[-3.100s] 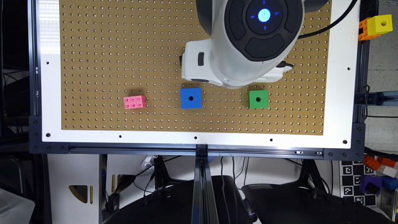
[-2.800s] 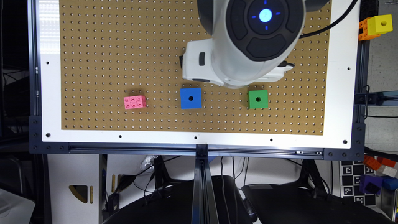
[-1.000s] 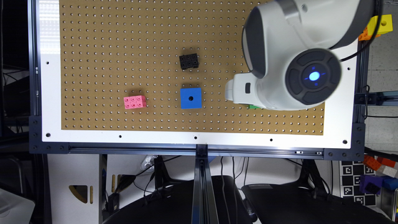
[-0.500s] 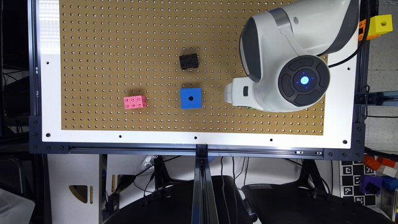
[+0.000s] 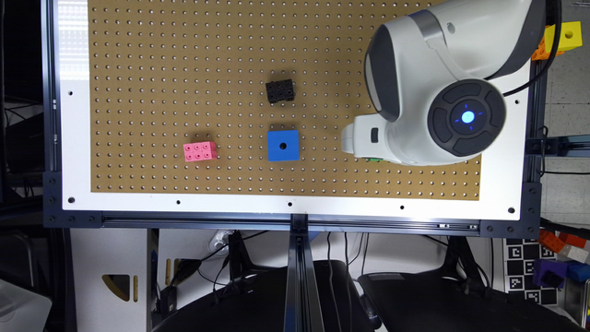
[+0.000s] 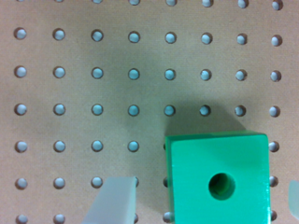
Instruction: Pick up green block.
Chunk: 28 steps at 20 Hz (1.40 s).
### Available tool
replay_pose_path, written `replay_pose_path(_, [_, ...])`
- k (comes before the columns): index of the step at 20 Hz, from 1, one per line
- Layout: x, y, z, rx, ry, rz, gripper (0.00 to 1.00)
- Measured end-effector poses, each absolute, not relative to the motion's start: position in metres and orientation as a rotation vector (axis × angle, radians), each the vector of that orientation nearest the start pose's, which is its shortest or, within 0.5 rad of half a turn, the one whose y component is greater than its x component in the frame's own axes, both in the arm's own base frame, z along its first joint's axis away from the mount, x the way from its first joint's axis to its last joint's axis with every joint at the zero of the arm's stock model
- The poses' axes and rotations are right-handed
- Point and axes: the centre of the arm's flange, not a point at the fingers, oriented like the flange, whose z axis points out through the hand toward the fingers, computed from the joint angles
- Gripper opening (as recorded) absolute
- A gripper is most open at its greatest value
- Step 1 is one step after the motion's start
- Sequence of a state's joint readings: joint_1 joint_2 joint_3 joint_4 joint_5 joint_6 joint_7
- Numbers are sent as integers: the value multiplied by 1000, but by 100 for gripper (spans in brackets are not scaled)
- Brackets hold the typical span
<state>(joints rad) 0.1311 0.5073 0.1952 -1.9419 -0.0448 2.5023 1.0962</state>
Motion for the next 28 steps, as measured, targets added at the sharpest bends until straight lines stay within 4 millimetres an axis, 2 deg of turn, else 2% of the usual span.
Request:
replay_pose_path(5, [597, 198, 225, -2834, 1134, 1, 100])
replay_pose_path(10, [600, 199, 187, -2822, 1138, 14, 100])
replay_pose_path(14, [607, 201, 184, -2814, 1140, 10, 100])
replay_pose_path(19, [614, 201, 189, -2804, 1140, -8, 100])
replay_pose_path(21, [613, 200, 180, -2808, 1143, 3, 100])
replay_pose_path(22, [617, 200, 180, -2810, 1144, -2, 0])
replay_pose_path(28, [617, 200, 180, -2810, 1144, -2, 0])
